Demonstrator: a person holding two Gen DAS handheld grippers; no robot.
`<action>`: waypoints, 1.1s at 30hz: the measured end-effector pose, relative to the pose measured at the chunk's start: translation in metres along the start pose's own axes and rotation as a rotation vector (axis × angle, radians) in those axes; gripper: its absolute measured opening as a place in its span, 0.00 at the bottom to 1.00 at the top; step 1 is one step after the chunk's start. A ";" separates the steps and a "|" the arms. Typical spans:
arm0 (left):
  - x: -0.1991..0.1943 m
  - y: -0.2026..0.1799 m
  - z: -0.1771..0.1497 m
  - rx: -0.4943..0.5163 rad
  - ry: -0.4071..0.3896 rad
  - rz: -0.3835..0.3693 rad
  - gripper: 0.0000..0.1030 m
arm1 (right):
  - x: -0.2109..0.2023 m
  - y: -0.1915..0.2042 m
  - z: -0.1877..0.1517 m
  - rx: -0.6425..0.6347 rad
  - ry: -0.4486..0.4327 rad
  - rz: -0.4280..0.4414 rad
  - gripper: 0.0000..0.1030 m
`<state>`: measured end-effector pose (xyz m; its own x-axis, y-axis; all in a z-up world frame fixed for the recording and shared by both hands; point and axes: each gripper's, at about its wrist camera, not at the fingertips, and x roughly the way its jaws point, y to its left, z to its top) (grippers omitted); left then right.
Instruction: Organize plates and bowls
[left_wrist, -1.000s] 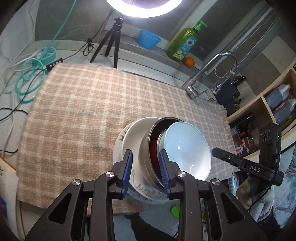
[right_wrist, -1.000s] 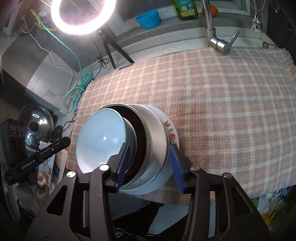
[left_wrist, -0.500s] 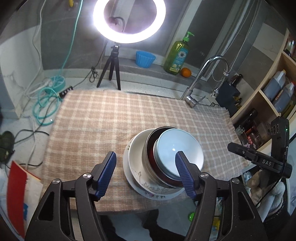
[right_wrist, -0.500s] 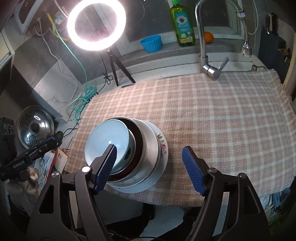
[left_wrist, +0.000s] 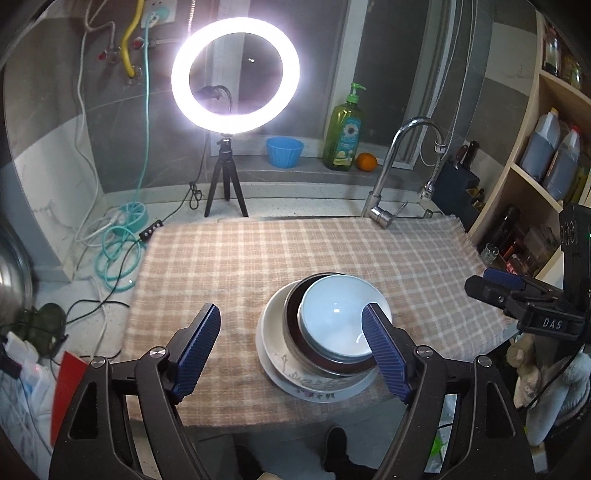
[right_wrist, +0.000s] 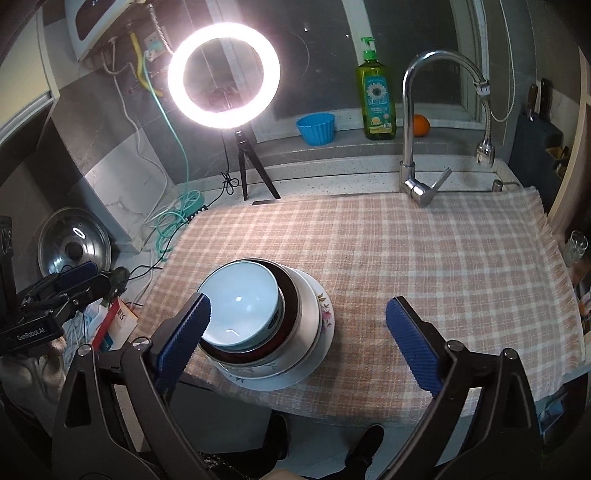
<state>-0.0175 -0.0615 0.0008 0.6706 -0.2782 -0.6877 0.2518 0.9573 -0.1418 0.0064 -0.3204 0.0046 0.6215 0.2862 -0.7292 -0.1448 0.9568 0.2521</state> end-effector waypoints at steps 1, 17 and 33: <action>-0.001 -0.001 0.000 -0.003 0.000 0.000 0.77 | 0.000 0.001 0.000 -0.002 -0.001 0.004 0.95; 0.001 -0.017 0.008 -0.009 -0.015 -0.009 0.77 | 0.003 -0.002 0.007 -0.009 0.004 0.006 0.95; 0.001 -0.015 0.009 -0.014 -0.014 -0.001 0.77 | 0.008 -0.005 0.008 -0.009 0.006 0.010 0.95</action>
<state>-0.0138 -0.0767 0.0086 0.6798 -0.2806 -0.6776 0.2431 0.9579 -0.1528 0.0179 -0.3237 0.0027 0.6154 0.2958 -0.7306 -0.1578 0.9544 0.2535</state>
